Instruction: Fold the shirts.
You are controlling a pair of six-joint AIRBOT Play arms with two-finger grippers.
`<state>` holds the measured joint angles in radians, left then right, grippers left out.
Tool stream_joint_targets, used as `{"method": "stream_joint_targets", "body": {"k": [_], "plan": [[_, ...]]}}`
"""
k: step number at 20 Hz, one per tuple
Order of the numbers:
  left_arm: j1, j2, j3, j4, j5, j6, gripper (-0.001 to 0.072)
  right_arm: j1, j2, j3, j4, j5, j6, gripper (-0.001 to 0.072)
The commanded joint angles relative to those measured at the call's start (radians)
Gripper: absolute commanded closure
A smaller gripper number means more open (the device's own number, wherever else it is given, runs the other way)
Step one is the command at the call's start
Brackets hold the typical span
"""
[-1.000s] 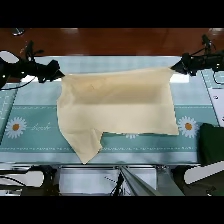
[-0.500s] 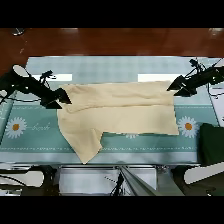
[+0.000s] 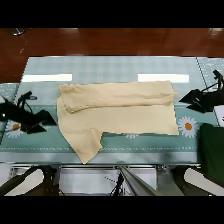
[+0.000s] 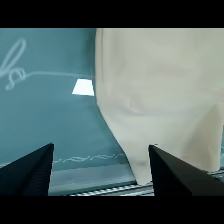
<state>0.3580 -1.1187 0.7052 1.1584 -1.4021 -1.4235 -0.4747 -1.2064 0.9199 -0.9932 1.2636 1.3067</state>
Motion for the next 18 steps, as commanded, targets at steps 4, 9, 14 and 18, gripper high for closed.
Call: {"method": "stream_joint_targets", "body": {"k": [4,9,14,18], "plan": [[0.048,0.206,-0.423,-0.361,0.222,0.107,0.0007,-0.020,0.238,-0.346,0.227,-0.113,-0.070,0.0087],[-0.124,0.202,-0.517,-0.528,0.399,0.154,0.0008,-0.056,0.238,-0.341,0.190,-0.164,-0.053,0.0087],[-0.189,0.202,-0.513,-0.539,0.453,0.167,0.0672,-0.266,0.233,-0.343,-0.220,-0.043,0.155,0.0087],[-0.189,0.202,-0.511,-0.553,0.441,0.201,0.0679,-0.199,0.192,-0.407,-0.151,0.025,0.119,0.0087]]}}
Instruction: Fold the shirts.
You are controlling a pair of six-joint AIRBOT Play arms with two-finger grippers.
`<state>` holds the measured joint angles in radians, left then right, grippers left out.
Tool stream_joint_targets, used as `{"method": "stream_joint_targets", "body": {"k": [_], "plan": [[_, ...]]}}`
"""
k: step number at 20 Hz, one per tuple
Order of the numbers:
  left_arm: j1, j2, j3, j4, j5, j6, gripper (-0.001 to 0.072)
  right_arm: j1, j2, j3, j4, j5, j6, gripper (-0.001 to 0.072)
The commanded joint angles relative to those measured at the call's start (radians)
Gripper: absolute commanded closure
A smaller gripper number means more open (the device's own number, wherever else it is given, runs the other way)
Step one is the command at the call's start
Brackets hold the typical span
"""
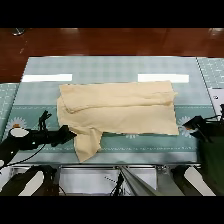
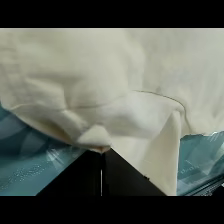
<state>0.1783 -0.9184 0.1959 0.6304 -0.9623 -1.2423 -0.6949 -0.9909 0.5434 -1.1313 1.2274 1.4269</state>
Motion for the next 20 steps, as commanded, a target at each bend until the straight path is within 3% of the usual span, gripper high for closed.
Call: {"method": "stream_joint_targets", "body": {"k": [1,12,13,14,15,20], "plan": [[-0.009,0.002,-0.002,-0.026,0.002,0.019,0.0679,0.052,-0.046,-0.031,-0.006,0.064,-0.019,0.0087],[-0.010,0.002,-0.002,-0.026,0.001,0.019,0.0679,0.106,-0.274,0.027,0.239,-0.054,-0.142,0.0094],[-0.009,0.002,-0.002,-0.026,0.002,0.019,0.0679,0.106,-0.283,0.027,0.258,-0.048,-0.163,0.0196],[-0.009,0.002,0.000,-0.026,0.001,0.019,0.0679,0.106,-0.286,0.027,0.285,-0.032,-0.215,0.0530],[-0.008,0.002,0.010,-0.026,-0.004,0.020,0.0679,0.106,-0.285,0.028,0.311,-0.016,-0.271,0.0691],[-0.008,0.001,0.209,-0.027,-0.064,0.016,0.0679,0.106,-0.285,0.159,0.345,0.023,-0.274,0.0691]]}}
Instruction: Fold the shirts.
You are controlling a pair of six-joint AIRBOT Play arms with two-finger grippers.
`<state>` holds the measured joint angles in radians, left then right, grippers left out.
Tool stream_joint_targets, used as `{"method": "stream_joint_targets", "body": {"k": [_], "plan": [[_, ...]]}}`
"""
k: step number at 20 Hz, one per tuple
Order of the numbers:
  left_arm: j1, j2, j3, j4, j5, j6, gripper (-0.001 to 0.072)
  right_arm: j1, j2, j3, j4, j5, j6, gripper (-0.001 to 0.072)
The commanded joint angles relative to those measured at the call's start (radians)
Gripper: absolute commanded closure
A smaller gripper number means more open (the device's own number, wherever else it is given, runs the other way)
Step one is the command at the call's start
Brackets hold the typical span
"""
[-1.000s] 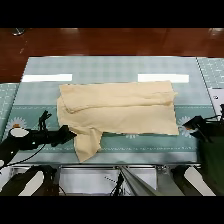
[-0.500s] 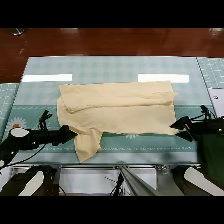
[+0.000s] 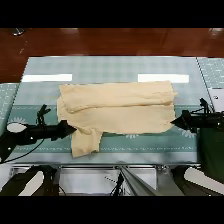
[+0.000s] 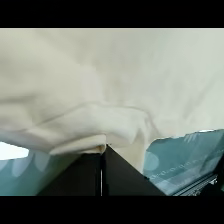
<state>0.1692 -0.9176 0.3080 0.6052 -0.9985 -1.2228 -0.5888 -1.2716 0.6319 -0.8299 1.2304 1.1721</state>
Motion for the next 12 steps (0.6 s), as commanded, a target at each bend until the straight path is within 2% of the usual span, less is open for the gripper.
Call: {"method": "stream_joint_targets", "body": {"k": [1,5,12], "plan": [[0.001,-0.007,0.153,-0.004,-0.010,-0.006,0.0679,0.000,-0.006,0.113,0.059,0.016,-0.016,0.0691],[0.000,-0.203,0.389,-0.004,0.031,-0.030,0.0679,0.082,-0.048,0.280,0.103,-0.058,-0.013,0.0691],[-0.001,-0.682,0.884,-0.003,-0.061,-0.135,0.0679,0.219,-0.333,0.626,0.118,-0.116,0.108,0.0690]]}}
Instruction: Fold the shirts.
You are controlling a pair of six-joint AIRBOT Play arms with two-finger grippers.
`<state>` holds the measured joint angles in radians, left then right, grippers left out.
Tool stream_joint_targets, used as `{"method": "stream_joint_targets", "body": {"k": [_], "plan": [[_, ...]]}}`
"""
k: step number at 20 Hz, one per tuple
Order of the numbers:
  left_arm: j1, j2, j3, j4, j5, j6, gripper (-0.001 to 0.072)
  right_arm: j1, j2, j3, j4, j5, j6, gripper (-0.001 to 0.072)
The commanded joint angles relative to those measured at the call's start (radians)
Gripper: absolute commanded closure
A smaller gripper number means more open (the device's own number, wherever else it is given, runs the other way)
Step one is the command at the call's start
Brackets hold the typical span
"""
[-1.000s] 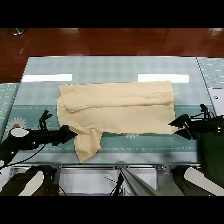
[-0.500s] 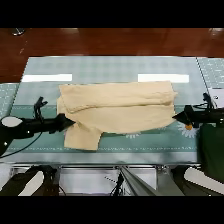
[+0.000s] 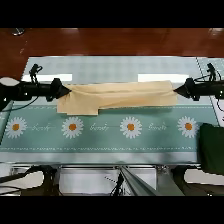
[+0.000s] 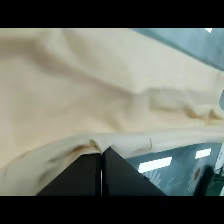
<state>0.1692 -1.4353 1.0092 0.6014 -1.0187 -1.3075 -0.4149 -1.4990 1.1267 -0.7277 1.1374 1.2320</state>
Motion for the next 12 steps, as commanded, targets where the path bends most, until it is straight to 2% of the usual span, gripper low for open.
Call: {"method": "stream_joint_targets", "body": {"k": [1,3,6,7,8,9,12], "plan": [[-0.002,-0.208,0.233,0.000,-0.050,-0.067,0.0680,0.051,-0.149,0.175,0.016,-0.024,0.068,0.0690],[-0.002,-0.287,0.317,0.000,-0.068,-0.078,0.0680,0.058,-0.227,0.243,0.025,-0.023,0.103,0.0690],[-0.002,-0.350,0.374,0.000,-0.064,-0.076,0.0671,0.066,-0.306,0.291,0.083,-0.027,0.093,0.0675],[-0.002,-0.358,0.377,0.000,-0.068,-0.074,0.0460,0.069,-0.323,0.298,0.099,-0.027,0.095,0.0429],[0.001,-0.359,0.378,0.005,-0.088,-0.073,0.0006,0.067,-0.329,0.299,0.110,-0.023,0.095,0.0128],[0.016,-0.358,0.384,0.018,-0.115,-0.074,0.0010,0.059,-0.328,0.306,0.105,-0.016,0.091,0.0085],[0.127,-0.325,0.431,0.179,-0.272,-0.162,0.0011,-0.023,-0.327,0.378,0.083,0.106,0.092,0.0086]]}}
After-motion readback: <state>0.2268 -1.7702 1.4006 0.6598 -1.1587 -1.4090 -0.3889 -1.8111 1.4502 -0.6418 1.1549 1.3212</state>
